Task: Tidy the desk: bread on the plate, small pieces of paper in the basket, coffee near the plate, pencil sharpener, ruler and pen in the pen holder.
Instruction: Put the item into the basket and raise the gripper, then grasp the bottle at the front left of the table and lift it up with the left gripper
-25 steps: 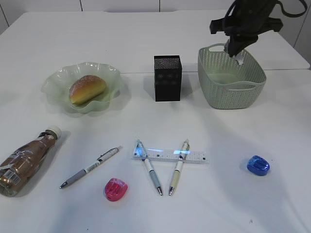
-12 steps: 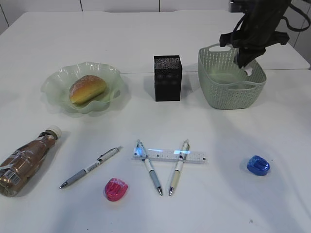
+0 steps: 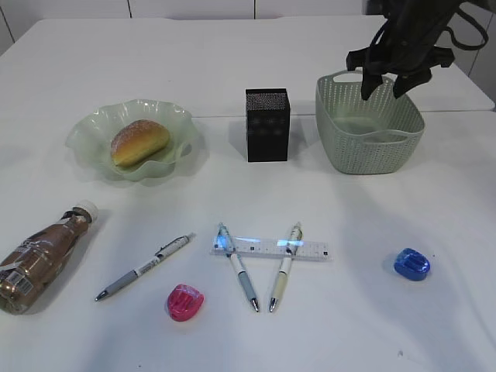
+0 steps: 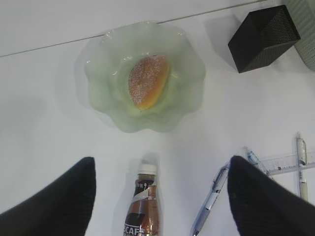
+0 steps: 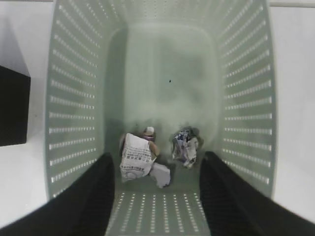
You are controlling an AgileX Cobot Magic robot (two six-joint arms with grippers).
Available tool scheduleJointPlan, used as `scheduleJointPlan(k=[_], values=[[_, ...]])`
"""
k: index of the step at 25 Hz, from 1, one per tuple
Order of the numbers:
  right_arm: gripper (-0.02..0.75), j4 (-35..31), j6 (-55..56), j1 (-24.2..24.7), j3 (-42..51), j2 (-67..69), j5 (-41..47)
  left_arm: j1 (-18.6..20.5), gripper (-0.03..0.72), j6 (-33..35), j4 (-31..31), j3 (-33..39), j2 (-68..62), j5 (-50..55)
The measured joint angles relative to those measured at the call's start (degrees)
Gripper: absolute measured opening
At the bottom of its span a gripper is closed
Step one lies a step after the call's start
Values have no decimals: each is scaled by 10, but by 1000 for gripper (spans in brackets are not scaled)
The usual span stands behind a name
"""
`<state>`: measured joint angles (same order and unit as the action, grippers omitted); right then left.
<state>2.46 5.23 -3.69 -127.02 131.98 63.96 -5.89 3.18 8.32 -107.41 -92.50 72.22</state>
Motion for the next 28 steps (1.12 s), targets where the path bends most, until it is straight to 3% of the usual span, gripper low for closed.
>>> scheduleJointPlan(k=[3, 10, 20, 26, 28], values=[[491, 0, 0, 0, 0, 0, 8, 0, 592, -1, 1, 0, 0, 0], [500, 9, -6, 0, 0, -4, 65, 0, 592, -1, 1, 0, 0, 0], [501, 10, -7, 1, 5, -91, 72, 0, 592, -1, 1, 0, 7, 0], [501, 10, -7, 1, 65, -158, 74, 0, 592, -4, 10, 0, 15, 0], [501, 10, -8, 1, 133, -205, 75, 0, 592, -5, 13, 0, 15, 0]])
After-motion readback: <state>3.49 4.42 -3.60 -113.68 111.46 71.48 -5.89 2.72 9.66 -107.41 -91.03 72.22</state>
